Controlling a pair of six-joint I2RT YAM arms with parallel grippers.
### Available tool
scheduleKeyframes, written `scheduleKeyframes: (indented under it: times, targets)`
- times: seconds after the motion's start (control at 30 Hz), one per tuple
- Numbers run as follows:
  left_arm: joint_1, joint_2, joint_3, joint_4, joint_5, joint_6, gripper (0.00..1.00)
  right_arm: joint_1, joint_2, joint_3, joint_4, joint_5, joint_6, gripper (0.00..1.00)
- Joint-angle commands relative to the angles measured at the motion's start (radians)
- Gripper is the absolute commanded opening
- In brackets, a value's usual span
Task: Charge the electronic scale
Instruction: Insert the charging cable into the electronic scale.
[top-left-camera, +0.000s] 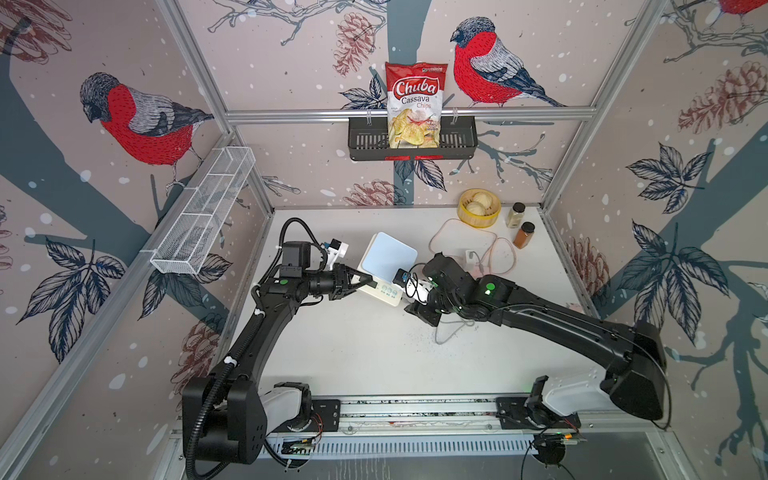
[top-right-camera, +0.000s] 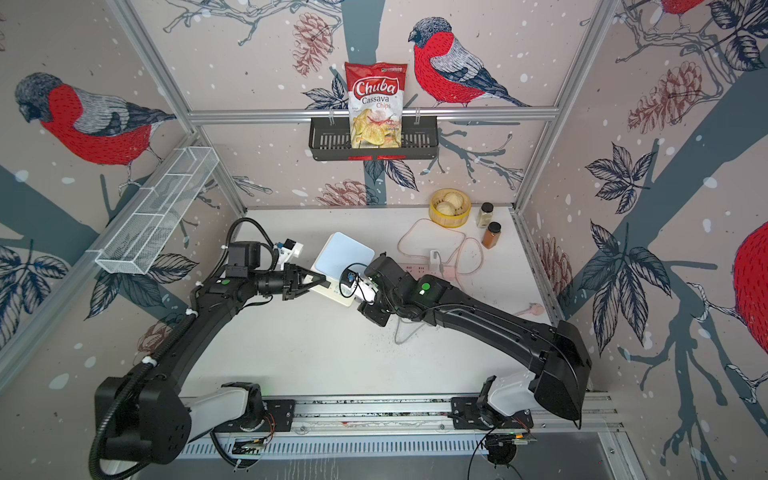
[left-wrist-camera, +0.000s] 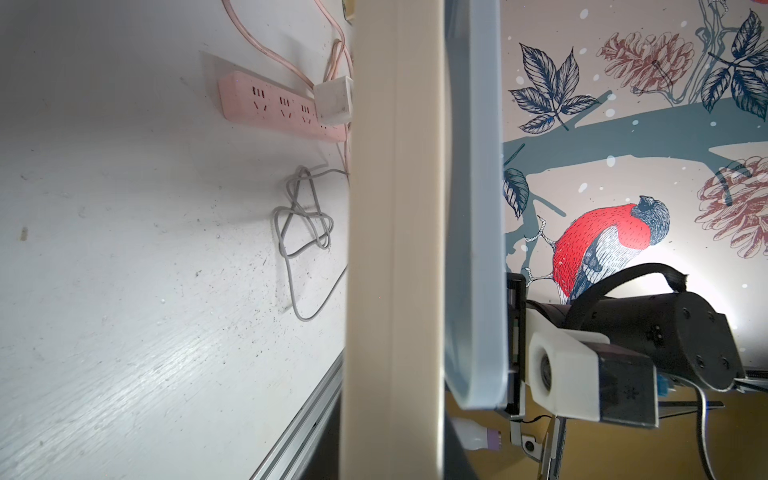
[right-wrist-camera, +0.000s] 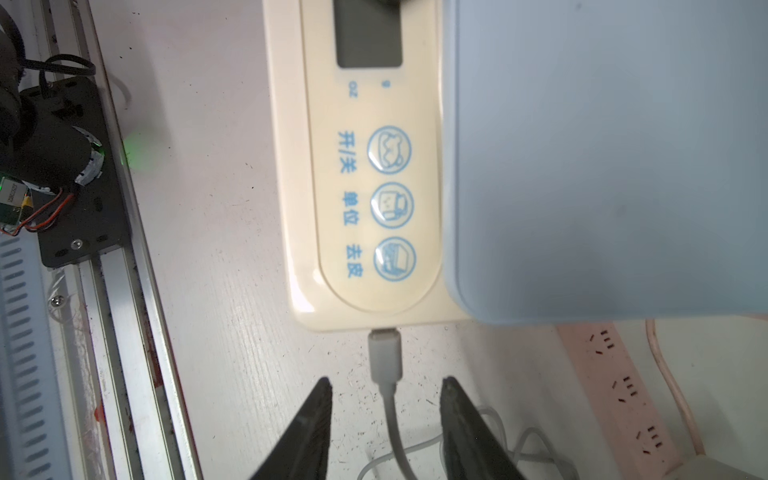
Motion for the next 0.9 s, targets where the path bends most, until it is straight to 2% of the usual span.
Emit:
scheduleKeyframes:
  times: [0.0, 0.33, 0.67, 0.87]
  targets:
    - [0.001, -0.012, -0.004, 0.041, 0.041, 0.008, 0.00, 0.001, 0.018, 0.020, 0.029, 0.002, -0.015, 0.39]
    - [0.001, -0.026, -0.017, 0.043, 0.028, 0.002, 0.00, 0.006, 0.036, 0.062, 0.023, 0.010, -0.028, 0.01]
    - [-0.031, -0.056, -0.034, 0.042, -0.064, -0.026, 0.00, 0.023, 0.099, 0.145, -0.001, 0.014, -0.001, 0.00]
    - [-0.061, -0.087, -0.108, 0.189, -0.078, -0.152, 0.00, 0.031, 0.098, 0.136, 0.077, 0.025, 0.043, 0.00]
